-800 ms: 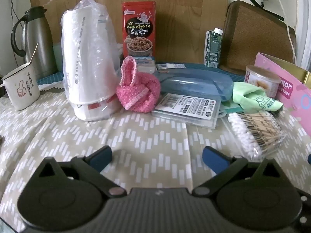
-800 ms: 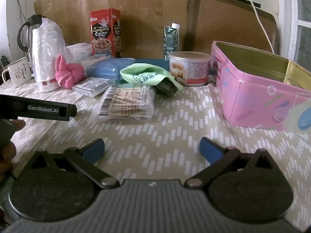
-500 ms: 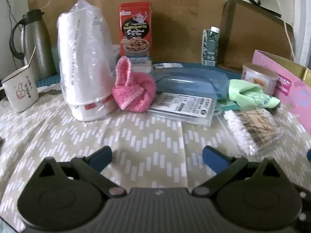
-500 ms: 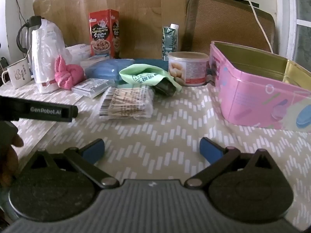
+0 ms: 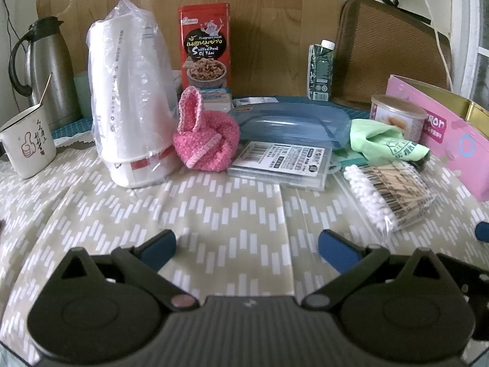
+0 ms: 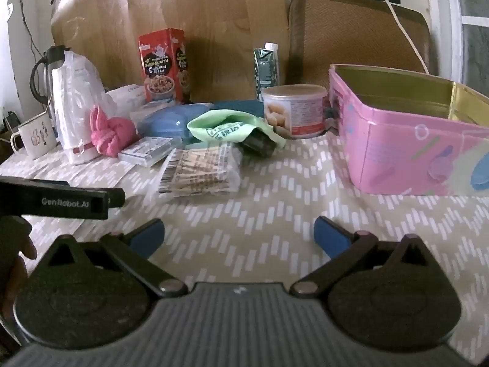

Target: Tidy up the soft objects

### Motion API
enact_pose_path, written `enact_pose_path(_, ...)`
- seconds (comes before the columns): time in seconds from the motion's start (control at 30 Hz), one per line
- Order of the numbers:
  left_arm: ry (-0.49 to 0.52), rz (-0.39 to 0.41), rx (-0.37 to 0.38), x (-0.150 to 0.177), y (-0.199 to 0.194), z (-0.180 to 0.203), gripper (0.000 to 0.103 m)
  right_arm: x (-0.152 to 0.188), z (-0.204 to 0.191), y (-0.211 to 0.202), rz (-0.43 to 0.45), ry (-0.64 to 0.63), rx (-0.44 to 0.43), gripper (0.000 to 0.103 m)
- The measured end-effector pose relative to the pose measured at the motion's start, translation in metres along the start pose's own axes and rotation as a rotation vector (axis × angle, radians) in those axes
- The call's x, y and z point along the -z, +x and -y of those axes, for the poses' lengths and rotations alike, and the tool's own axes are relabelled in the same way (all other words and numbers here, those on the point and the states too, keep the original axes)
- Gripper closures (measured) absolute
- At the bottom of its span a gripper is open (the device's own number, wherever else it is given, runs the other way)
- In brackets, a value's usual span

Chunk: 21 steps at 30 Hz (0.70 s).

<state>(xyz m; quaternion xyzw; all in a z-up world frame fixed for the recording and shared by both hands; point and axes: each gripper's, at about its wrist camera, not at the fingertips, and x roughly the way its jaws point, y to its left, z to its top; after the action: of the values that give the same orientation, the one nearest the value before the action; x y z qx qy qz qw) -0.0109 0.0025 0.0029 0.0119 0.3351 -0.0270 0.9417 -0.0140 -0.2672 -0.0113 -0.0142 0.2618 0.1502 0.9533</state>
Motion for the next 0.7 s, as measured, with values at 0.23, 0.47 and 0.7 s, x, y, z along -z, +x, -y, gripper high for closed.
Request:
enact_pose_path(0.23, 0.005, -0.004, -0.009, -0.0020, -0.0023, 0.0041, 0.000, 0.0009, 0.0022, -0.0017, 0.013, 0.030, -0.011, 0.000)
enact_pose_path(0.47, 0.008, -0.002, -0.011, -0.0016, -0.0019, 0.0056, 0.000, 0.0021, 0.0062, -0.0055, 0.036, 0.070, -0.035, 0.000)
enact_pose_path(0.7, 0.008, -0.002, -0.011, -0.0013, -0.0017, 0.0064, 0.000, 0.0028, 0.0063, -0.0069, 0.037, 0.064, -0.030, 0.000)
